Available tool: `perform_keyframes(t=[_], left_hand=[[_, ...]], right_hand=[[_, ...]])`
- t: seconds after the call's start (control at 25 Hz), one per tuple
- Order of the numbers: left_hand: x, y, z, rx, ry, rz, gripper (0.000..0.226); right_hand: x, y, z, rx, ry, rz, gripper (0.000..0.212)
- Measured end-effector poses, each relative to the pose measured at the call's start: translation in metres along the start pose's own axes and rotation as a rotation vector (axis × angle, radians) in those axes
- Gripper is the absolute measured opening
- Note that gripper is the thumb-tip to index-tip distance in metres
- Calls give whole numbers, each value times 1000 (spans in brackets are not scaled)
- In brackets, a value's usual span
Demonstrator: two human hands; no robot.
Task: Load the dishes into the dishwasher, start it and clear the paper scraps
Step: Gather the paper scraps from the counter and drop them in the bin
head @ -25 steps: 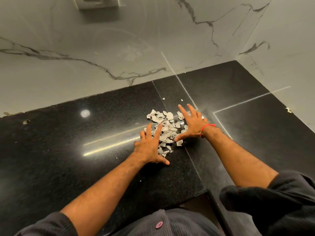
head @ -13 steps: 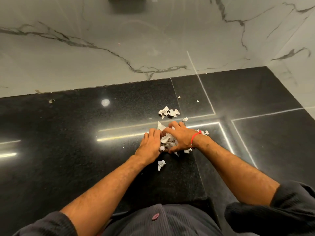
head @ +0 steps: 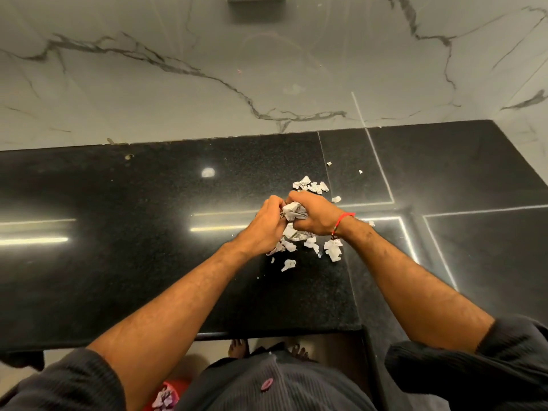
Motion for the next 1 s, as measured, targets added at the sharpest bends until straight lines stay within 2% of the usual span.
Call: perform_keyframes(t=[0.2, 0.44, 0.68, 0.84, 1.0], left_hand=[[-28, 43, 44, 140, 63, 14, 15], [-84, 112, 136, 339, 188, 42, 15], [-164, 171, 285, 574, 351, 115, 17], [-220, 188, 387, 644, 423, 146, 15], [-276, 178, 467, 693, 491, 207, 14]], right_hand=[[-54, -27, -18, -29, 100, -48, 29], [-158, -97, -44, -124, 258, -68, 30], [-289, -223, -41, -299, 411, -100, 28], [-361, -315, -20, -396, 430, -105, 26], [-399, -400, 1, -453, 452, -92, 24]])
Point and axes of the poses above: each hand's wrist, its own z-axis away from the middle knuckle, its own y-axis out of the back of the hand, x = y × z, the point moved 8 cm from there along -z, towards the middle knuckle, and after that the axes turned 3 degrees about x, right-handed, at the moved point
